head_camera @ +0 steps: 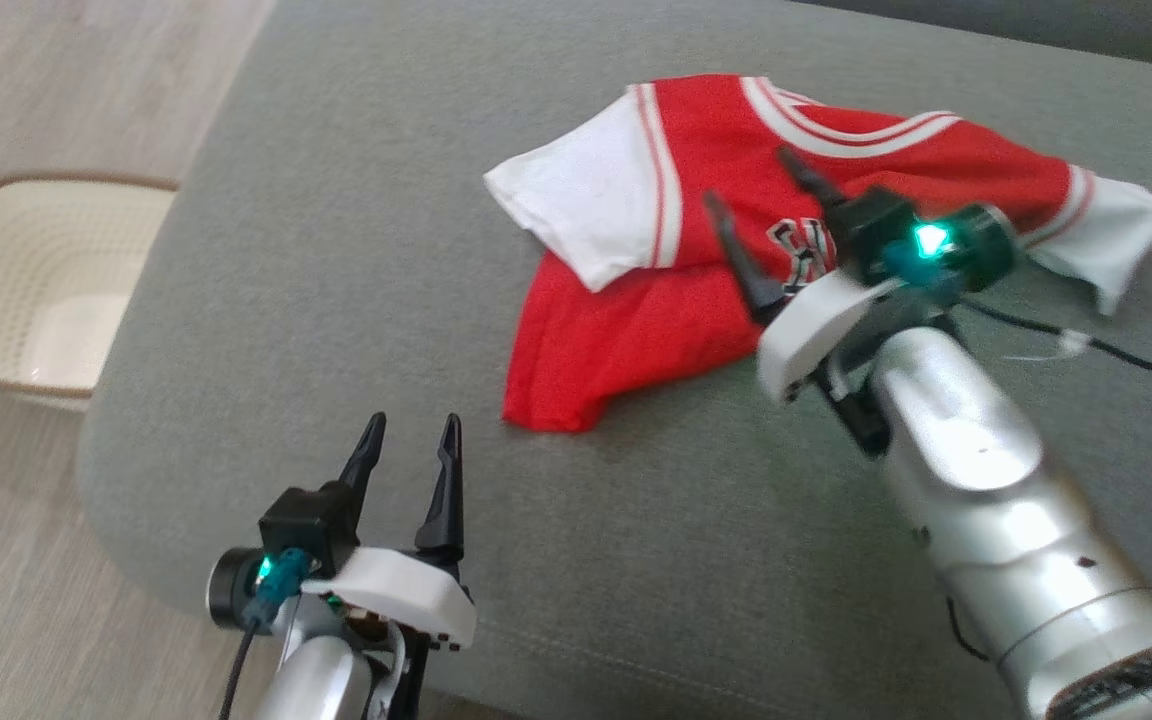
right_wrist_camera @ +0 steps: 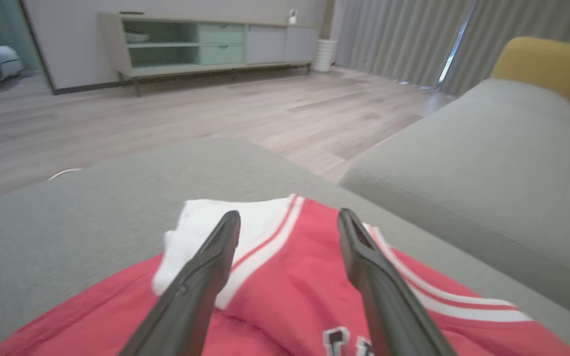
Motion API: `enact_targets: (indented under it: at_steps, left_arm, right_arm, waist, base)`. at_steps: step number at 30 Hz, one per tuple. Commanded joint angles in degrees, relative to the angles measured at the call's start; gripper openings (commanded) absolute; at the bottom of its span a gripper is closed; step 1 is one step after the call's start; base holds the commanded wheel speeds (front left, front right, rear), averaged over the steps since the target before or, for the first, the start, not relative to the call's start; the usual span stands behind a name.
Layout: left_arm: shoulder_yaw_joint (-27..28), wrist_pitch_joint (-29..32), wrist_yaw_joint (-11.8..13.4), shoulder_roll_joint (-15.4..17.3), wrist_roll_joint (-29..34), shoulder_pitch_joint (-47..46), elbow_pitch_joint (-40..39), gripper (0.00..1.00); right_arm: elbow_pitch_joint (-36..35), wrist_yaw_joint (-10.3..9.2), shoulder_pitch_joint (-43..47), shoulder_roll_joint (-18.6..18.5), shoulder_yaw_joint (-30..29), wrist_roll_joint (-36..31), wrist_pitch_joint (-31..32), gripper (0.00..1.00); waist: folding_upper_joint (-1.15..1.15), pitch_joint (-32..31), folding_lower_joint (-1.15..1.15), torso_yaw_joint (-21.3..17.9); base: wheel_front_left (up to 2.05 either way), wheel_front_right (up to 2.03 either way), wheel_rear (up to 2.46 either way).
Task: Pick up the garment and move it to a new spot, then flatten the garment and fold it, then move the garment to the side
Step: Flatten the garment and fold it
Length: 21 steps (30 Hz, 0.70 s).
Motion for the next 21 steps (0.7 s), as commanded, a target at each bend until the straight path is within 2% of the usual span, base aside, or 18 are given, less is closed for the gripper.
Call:
enact_targets:
  at_steps: [1,5,9,21]
  left_arm:
    - [1.4,-0.3,0.2,0.2,-0.2,-1.1,-2.0,1.0]
    - [0.7,-0.3,0.3,0.2,-0.6,-1.5,-2.2,1.0]
    - [0.0,-0.3,0.4,0.2,-1.0,-1.8,-2.3,1.0]
    - [-1.7,-0.3,0.8,0.2,-2.1,-2.7,-2.7,1.0]
  right_arm:
    - [-0.7,0.37,-1.8,1.3,3.8,1.6,0.6,1.0]
    - [2.1,0.37,-3.5,1.0,12.2,5.4,3.2,1.0]
    - [4.9,0.37,-5.1,0.0,17.0,8.8,4.3,1.0]
    - [12.6,0.37,-10.3,-1.1,23.1,12.9,5.6,1.0]
  waist:
    - [0.0,1.0,0.0,2.1]
    - [0.0,2.3,0.0,4.2]
    - [0.0,3.3,0.0,5.8]
    - [0.0,5.7,0.0,9.2]
  base:
    - [0.0,0.0,0.0]
    - [0.0,0.0,0.0]
    - [0.0,0.0,0.0]
    - [0.0,0.0,0.0]
